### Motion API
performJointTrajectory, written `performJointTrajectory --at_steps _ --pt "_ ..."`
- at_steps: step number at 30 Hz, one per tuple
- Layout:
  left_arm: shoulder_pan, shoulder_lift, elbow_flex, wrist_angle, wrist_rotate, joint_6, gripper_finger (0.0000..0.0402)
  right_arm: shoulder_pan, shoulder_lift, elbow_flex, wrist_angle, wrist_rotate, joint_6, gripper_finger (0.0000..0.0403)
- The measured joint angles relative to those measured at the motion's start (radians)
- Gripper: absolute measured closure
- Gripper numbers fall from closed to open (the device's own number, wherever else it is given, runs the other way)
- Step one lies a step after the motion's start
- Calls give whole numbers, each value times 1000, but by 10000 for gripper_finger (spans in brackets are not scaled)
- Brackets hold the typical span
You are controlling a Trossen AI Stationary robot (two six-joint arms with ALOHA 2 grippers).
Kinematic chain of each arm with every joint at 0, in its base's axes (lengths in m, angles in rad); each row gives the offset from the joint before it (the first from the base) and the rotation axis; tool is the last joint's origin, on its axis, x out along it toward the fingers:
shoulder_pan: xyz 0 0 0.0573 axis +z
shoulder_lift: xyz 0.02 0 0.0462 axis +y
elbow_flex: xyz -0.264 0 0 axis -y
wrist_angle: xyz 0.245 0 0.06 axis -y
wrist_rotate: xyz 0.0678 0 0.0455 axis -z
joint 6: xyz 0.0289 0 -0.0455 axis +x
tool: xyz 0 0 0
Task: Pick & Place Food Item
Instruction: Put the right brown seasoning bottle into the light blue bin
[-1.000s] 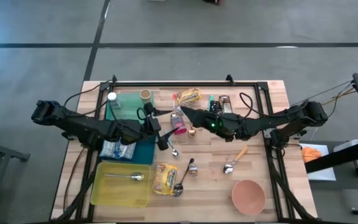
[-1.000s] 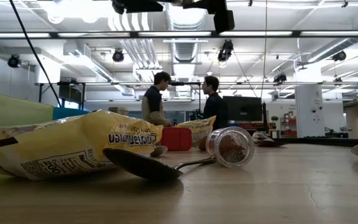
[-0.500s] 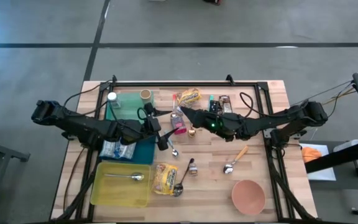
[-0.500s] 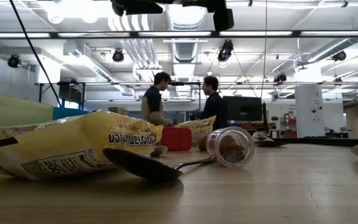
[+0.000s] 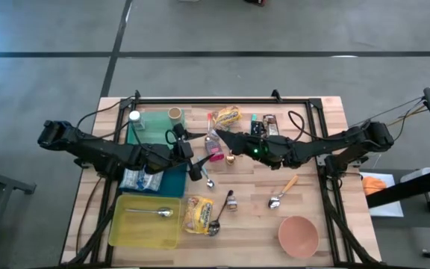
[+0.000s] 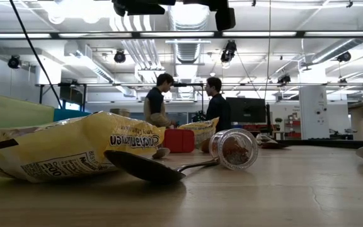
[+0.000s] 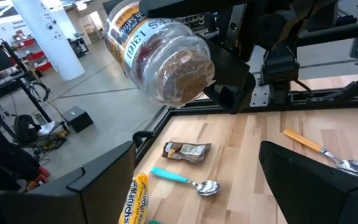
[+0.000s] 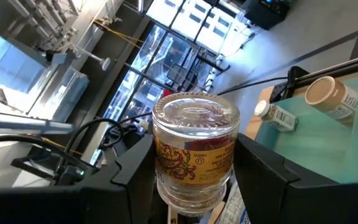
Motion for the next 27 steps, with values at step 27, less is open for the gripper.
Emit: performJointTrajectory --at_steps 27 --pt "0 0 0 -25 4 0 56 0 0 0 14 -7 -18 226"
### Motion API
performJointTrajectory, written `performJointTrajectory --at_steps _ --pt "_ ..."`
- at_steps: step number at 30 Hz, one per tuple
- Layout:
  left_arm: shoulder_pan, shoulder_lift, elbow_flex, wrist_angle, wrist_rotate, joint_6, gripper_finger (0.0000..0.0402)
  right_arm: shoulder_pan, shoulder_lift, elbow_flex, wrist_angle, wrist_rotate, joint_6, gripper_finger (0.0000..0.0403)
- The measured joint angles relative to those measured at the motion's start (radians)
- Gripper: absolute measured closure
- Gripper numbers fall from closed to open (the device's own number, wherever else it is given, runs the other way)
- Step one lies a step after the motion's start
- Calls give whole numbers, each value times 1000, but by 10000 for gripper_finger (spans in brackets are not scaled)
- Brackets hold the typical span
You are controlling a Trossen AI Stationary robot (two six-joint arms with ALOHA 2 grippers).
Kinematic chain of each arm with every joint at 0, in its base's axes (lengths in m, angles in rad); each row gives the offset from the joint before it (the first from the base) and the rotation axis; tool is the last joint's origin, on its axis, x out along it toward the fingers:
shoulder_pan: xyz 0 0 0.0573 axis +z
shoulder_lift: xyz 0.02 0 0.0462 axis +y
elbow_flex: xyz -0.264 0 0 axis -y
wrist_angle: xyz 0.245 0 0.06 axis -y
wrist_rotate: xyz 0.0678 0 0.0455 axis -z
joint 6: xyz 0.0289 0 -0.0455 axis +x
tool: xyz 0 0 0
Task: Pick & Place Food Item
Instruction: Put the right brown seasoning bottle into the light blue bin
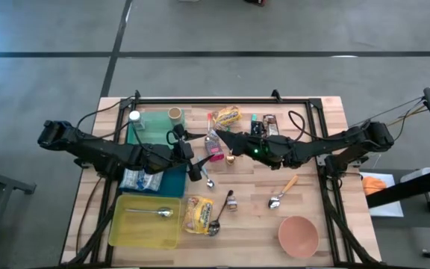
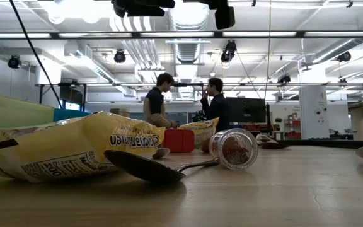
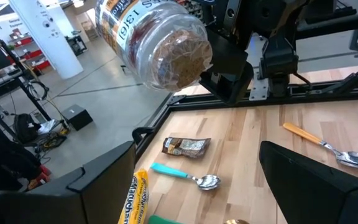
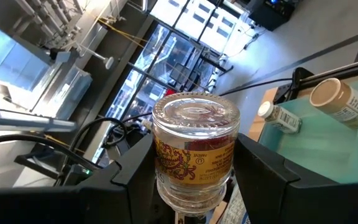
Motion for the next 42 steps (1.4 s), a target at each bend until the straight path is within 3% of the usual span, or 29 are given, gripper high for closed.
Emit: performJointTrajectory --at_steps 27,30,36,42 --pt "0 0 1 -3 -1 0 56 0 0 0 34 -1 23 226" --pt "0 0 1 16 -42 0 56 -3 1 0 56 12 25 226" --pt "0 0 8 117 -249 -25 56 -11 3 0 58 65 68 226" --pt "-2 10 8 212 -220 38 56 -39 3 0 58 67 122 226"
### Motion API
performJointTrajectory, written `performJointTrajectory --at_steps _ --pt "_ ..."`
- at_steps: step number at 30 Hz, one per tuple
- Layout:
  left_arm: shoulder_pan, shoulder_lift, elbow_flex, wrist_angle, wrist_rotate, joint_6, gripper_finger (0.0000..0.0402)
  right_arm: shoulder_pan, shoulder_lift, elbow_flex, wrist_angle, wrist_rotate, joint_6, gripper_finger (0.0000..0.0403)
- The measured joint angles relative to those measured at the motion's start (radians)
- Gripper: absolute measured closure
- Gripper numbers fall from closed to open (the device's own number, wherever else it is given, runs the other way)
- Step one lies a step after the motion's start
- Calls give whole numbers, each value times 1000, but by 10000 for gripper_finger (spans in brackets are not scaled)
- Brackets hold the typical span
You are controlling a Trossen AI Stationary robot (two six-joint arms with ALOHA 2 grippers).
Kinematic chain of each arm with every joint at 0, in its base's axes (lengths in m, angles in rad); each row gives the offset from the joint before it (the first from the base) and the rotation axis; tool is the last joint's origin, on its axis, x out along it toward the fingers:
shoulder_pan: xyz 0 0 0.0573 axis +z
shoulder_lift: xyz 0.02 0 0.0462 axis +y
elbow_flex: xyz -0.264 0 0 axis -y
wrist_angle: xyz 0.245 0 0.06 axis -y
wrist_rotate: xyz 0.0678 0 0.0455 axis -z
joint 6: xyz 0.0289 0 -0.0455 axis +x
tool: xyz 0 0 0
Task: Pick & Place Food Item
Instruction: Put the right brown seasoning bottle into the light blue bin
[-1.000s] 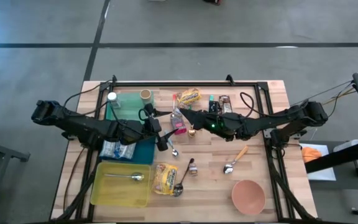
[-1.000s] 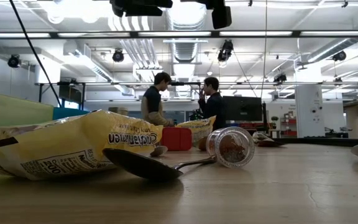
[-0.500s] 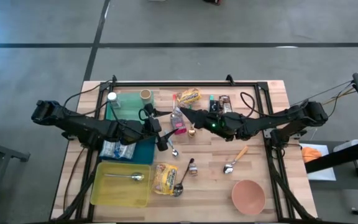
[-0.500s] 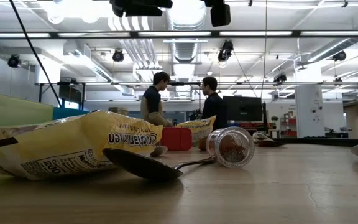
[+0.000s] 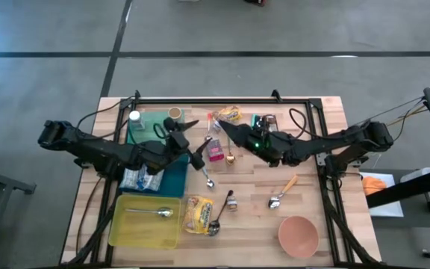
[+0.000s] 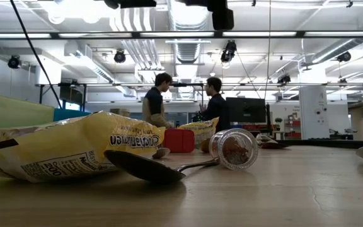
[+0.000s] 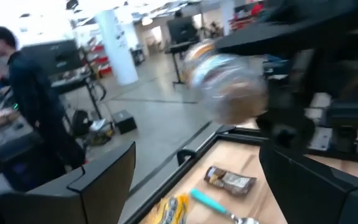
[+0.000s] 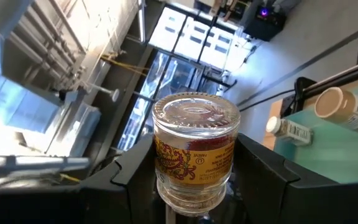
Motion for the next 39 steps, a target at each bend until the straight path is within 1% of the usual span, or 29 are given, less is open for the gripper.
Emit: performJointTrajectory --at_steps 3,5,8,13,18,23,26,31,34,39 --pt "0 22 0 62 69 62 56 -19 0 0 -2 -4 31 226" --pt "-1 36 0 106 65 89 56 -24 0 0 -6 -8 32 226" --pt "10 36 9 112 44 94 56 -25 0 0 -6 -15 29 226" --pt "43 44 53 116 55 97 56 -24 14 0 7 -21 58 226" --pt "56 74 98 27 167 94 56 -33 40 0 79 -44 67 226" --pt "56 99 114 28 117 97 55 -35 51 0 102 -53 77 226" --pt "56 98 113 27 114 97 55 -36 45 0 100 -78 74 226" --pt "56 98 113 26 114 98 58 -36 42 0 93 -85 70 226" --pt "56 98 113 25 108 97 76 -36 45 0 95 -91 77 226" --pt "57 96 113 26 101 97 133 -35 46 -1 99 -103 82 226"
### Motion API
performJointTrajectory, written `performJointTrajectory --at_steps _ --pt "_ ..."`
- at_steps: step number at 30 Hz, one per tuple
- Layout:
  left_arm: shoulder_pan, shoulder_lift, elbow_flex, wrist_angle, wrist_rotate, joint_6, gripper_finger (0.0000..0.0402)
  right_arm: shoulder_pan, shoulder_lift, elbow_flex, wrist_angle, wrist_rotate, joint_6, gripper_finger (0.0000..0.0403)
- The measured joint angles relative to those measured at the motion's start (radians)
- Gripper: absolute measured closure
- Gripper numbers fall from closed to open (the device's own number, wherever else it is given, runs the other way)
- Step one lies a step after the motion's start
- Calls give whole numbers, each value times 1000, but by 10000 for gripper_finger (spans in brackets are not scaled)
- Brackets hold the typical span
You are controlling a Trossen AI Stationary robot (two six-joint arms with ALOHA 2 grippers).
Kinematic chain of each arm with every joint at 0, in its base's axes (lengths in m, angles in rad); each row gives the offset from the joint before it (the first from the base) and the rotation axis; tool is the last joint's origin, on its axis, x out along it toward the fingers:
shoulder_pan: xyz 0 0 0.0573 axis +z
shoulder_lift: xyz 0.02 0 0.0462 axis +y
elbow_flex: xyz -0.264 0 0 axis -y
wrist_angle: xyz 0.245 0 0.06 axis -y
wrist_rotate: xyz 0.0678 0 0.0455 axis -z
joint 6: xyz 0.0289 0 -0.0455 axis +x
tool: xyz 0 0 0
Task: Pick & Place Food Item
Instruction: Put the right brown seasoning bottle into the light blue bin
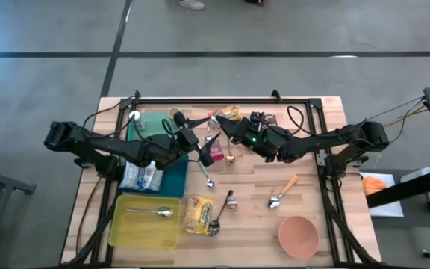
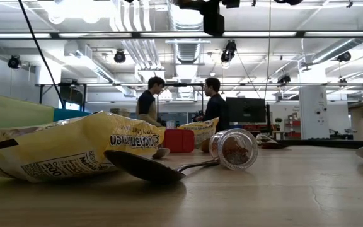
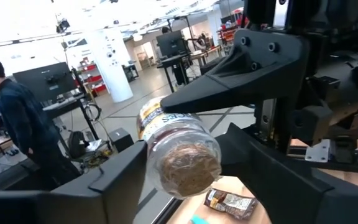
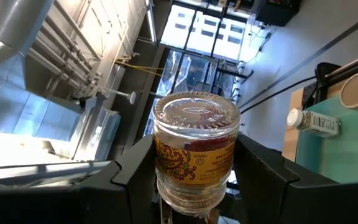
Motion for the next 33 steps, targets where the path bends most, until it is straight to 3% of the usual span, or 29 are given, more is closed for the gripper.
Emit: performJointTrajectory --at_steps 7,27,33 --pt "9 -1 0 1 2 5 183 1 -4 0 7 -14 15 226" --pt "26 -1 0 13 3 23 188 1 12 33 19 -31 69 226" --pt "26 -6 0 11 -7 23 230 1 24 44 19 -25 77 226"
